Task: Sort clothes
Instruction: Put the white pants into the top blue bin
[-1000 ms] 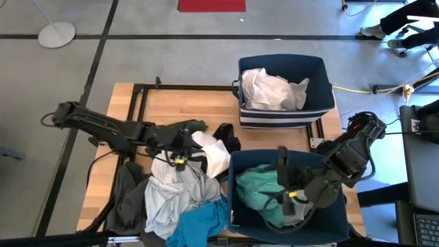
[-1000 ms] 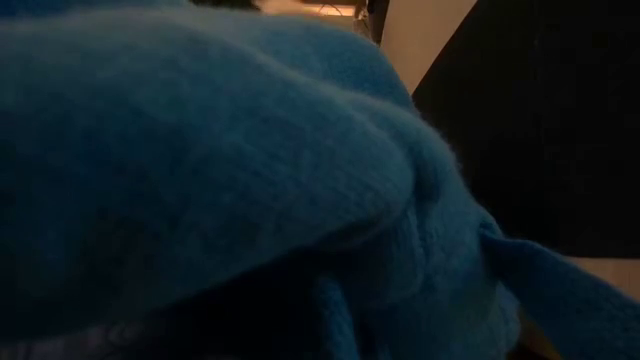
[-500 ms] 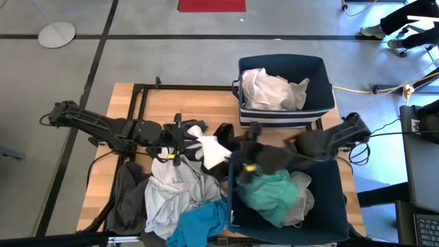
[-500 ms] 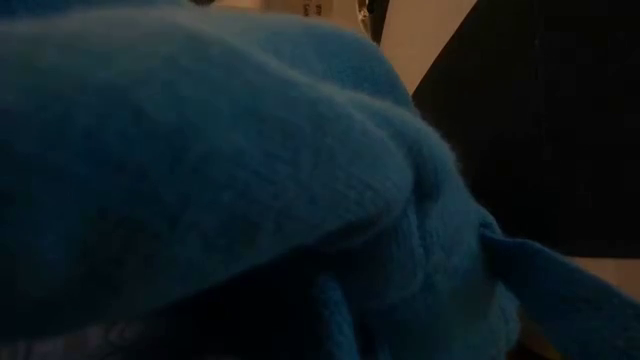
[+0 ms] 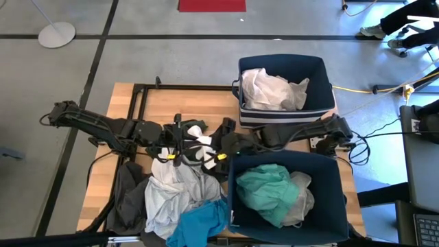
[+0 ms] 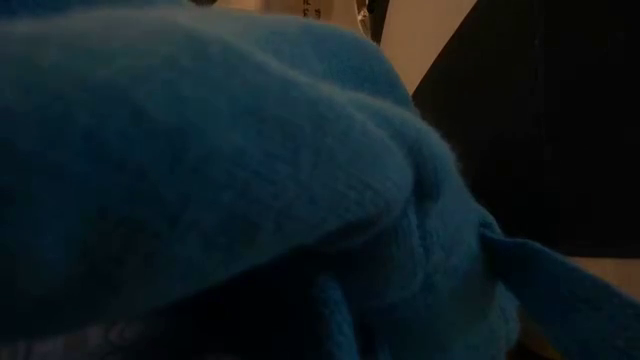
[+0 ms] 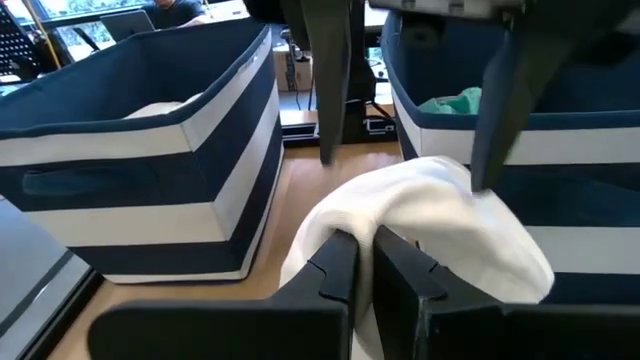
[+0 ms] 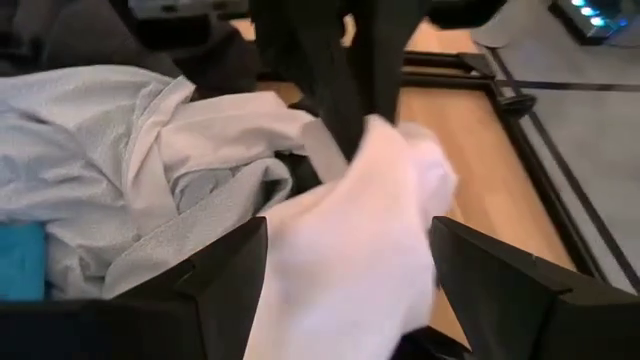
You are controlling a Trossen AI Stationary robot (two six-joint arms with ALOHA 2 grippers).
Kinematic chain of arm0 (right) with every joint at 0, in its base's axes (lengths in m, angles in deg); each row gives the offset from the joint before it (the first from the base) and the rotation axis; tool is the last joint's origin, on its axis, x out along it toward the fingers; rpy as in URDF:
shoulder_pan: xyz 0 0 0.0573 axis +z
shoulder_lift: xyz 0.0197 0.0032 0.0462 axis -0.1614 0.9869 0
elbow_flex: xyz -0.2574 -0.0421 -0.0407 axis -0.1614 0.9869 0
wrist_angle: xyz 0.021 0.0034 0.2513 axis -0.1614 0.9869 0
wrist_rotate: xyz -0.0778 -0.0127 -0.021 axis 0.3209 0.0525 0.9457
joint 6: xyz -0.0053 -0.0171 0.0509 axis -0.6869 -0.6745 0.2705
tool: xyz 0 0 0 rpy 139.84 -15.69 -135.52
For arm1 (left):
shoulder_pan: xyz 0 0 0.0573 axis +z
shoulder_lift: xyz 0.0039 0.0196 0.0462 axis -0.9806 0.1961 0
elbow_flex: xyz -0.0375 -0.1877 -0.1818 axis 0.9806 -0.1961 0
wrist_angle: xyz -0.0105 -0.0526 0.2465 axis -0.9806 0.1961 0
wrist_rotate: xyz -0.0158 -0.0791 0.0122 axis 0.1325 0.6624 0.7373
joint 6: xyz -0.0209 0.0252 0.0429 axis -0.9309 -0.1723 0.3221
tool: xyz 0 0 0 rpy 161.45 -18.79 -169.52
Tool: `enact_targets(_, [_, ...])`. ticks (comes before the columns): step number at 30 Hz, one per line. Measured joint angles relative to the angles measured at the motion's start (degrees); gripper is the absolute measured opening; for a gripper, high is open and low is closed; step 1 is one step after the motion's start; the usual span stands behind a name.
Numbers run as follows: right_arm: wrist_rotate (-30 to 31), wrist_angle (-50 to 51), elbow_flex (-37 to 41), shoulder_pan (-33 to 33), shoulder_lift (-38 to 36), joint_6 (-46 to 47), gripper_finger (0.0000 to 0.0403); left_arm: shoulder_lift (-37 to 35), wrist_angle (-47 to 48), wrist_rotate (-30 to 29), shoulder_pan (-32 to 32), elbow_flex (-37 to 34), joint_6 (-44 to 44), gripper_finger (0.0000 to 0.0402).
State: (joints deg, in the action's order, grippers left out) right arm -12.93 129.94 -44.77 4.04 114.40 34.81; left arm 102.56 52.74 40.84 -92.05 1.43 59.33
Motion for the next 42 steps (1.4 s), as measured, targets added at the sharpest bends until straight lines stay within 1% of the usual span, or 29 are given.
enact_targets(2, [-1.11,0.0,0.0,-0.32,0.69,-0.92,0.028,0.0,0.1,0.0,-0.07,-0.02,0.0,0.0014])
enact_targets(8, [-0.63,-0.58,0.04,-0.38,2.06,-3.41,0.0277,0.0,0.28,0.02,-0.15,-0.02,0.04,0.0014])
enact_targets(11, [-0.4,-0.48,0.04,-0.38,2.96,-5.58,0.0253,0.02,0.11,0.07,-0.27,-0.02,0.83,0.0014])
enact_targets(13, [-0.29,-0.06,0.04,-0.38,3.25,-6.11,0.0219,0.04,0.04,0.1,-0.53,-0.04,1.09,0.0014])
enact_targets(15, [-0.28,0.18,0.04,-0.41,3.27,-6.54,0.0174,0.05,-0.16,0.11,-0.75,-0.04,1.09,0.0014])
enact_targets(20, [-0.34,0.0,0.04,-0.62,3.18,-9.1,0.0039,0.07,-0.07,0.13,-1.5,-0.04,2.13,0.0014])
enact_targets(21, [-0.34,0.01,0.04,-0.63,3.16,-10.03,0.0023,0.07,-0.09,0.13,-1.66,-0.07,2.23,0.0014])
enact_targets(22, [-0.36,0.0,0.04,-0.62,3.09,-10.56,0.0016,0.07,-0.13,0.13,-1.66,-0.07,2.23,0.0014])
enact_targets(26, [1.09,0.02,0.04,-0.62,3.08,-10.88,0.0038,0.07,-0.7,0.11,-1.66,-0.07,3.82,0.0016])
enact_targets(29, [3.41,0.0,0.04,-0.6,3.04,-11.85,0.0037,0.04,-1.27,0.09,-1.57,-0.07,6.4,0.0032])
enact_targets(31, [4.18,0.26,0.04,-0.62,2.71,-12.44,0.0024,-0.07,-1.24,0.01,-1.57,-0.07,6.46,0.0055])
enact_targets(34, [4.86,-0.1,0.04,-0.62,1.81,-13.18,0.001,-0.42,-1.47,-0.34,-1.18,-0.07,6.24,0.0101])
enact_targets(38, [7.3,0.12,0.04,-0.62,-0.3,-13.37,0.0017,-2.51,-0.34,-0.5,-1.29,-0.07,5.74,0.0154])
enact_targets(42, [10.68,-0.01,0.04,-0.62,-4.06,-13.45,0.0025,-6.89,2.74,-0.5,-1.33,-0.07,3.57,0.0181])
